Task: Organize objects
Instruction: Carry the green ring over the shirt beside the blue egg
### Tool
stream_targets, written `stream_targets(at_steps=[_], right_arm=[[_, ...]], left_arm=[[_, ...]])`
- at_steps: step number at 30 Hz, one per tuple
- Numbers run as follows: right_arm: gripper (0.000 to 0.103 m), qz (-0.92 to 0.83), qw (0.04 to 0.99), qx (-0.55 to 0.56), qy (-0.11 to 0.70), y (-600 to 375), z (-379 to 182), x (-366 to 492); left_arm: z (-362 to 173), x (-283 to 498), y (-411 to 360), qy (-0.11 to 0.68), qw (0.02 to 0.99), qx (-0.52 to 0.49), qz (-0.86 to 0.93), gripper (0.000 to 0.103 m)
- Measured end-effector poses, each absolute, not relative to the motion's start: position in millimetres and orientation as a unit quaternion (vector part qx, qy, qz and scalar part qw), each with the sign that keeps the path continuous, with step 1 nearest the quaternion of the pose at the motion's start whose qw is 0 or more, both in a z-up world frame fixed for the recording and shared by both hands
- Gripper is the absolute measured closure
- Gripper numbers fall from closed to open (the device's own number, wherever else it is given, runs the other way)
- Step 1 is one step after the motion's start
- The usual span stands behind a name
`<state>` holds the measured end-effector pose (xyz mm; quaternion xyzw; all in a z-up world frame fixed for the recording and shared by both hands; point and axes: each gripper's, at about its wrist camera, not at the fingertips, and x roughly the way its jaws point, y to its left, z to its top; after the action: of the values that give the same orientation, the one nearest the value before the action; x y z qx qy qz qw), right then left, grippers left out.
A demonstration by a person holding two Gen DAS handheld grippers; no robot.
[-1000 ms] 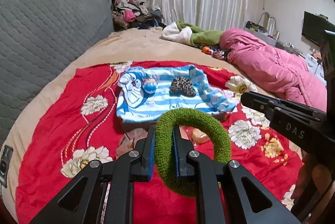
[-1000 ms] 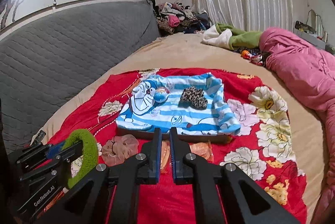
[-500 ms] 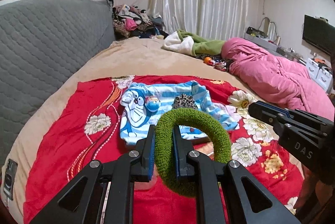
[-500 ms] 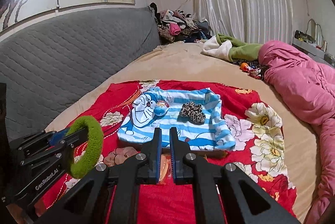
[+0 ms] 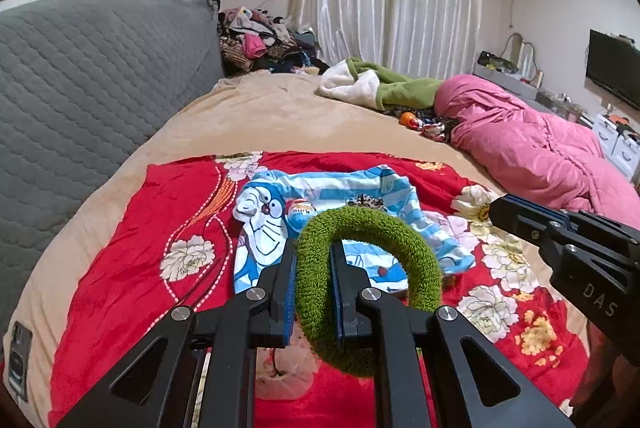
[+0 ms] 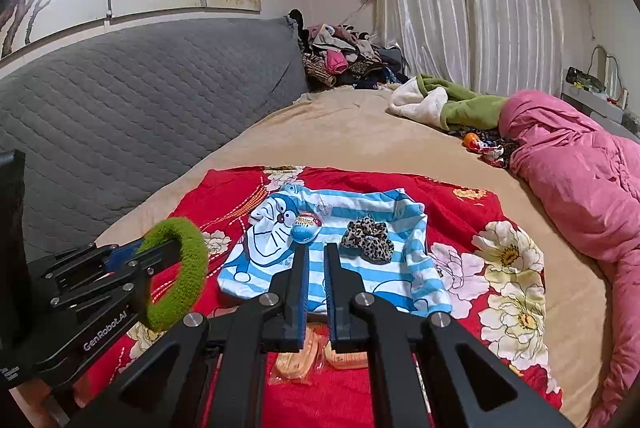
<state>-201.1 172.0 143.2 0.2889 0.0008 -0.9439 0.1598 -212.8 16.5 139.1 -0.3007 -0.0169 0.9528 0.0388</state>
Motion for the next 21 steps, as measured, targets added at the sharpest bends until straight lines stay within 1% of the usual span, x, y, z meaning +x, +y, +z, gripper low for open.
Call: stream_targets(at_steps=[12,21], right_arm=[[0.095,-0.942,0.163,0.295,0.004,169,133,-237],[0.095,-0.937,0.164,0.307,-0.004,172,105,-267]], left_arm=[[120,-261,17,-0.018,0.035,-0.315,0.948,0.088],[93,-299,17,-0.015,0.029,-0.333,0.942,0.088]])
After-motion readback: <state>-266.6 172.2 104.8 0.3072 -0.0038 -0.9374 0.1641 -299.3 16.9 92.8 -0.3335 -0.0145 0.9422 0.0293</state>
